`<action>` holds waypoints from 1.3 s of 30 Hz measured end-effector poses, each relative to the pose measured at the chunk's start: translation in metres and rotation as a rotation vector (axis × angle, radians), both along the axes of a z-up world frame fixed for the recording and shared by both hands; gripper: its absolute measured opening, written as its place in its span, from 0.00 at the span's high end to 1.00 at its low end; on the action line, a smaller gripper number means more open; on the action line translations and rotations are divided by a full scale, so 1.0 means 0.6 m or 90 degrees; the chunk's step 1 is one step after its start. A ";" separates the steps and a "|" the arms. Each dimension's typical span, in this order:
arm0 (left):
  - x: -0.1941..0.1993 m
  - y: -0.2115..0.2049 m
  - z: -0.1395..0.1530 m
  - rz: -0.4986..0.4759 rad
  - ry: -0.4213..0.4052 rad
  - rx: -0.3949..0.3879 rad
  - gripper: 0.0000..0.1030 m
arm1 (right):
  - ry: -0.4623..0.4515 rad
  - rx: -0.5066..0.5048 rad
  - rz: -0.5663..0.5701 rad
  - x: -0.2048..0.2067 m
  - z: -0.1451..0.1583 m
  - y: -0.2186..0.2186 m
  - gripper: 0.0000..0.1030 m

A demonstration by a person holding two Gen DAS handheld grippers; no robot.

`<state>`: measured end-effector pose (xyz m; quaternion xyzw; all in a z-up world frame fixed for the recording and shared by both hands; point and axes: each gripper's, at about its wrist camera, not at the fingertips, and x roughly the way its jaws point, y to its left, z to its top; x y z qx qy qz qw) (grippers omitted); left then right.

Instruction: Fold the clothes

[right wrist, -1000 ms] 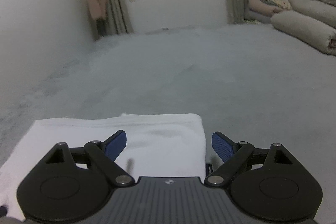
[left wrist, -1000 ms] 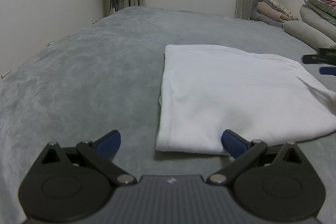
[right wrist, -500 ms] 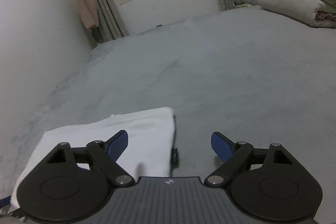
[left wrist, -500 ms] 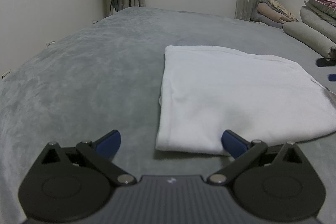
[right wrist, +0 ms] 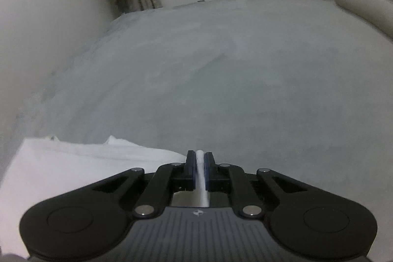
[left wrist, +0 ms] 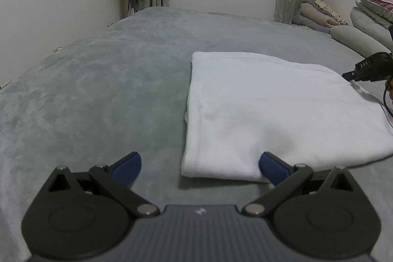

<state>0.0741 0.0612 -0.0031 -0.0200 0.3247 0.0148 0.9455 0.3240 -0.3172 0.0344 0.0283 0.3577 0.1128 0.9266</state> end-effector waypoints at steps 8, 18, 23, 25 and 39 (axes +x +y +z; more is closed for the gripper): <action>-0.001 -0.001 -0.002 0.000 0.000 0.001 0.00 | -0.108 -0.037 0.021 -0.021 0.017 0.021 0.93; -0.001 -0.004 -0.002 0.002 0.000 0.005 0.00 | -0.070 -0.053 -0.073 -0.014 -0.020 0.020 0.80; 0.000 -0.005 -0.001 0.002 0.000 0.005 0.00 | -0.152 -0.074 -0.111 -0.061 0.036 0.024 0.49; 0.000 -0.005 -0.001 0.003 0.000 0.005 0.00 | -0.154 -0.028 -0.091 -0.086 0.053 0.023 0.47; 0.004 -0.004 0.004 0.003 0.010 0.004 0.00 | -0.059 -0.056 0.082 -0.206 -0.006 0.147 0.37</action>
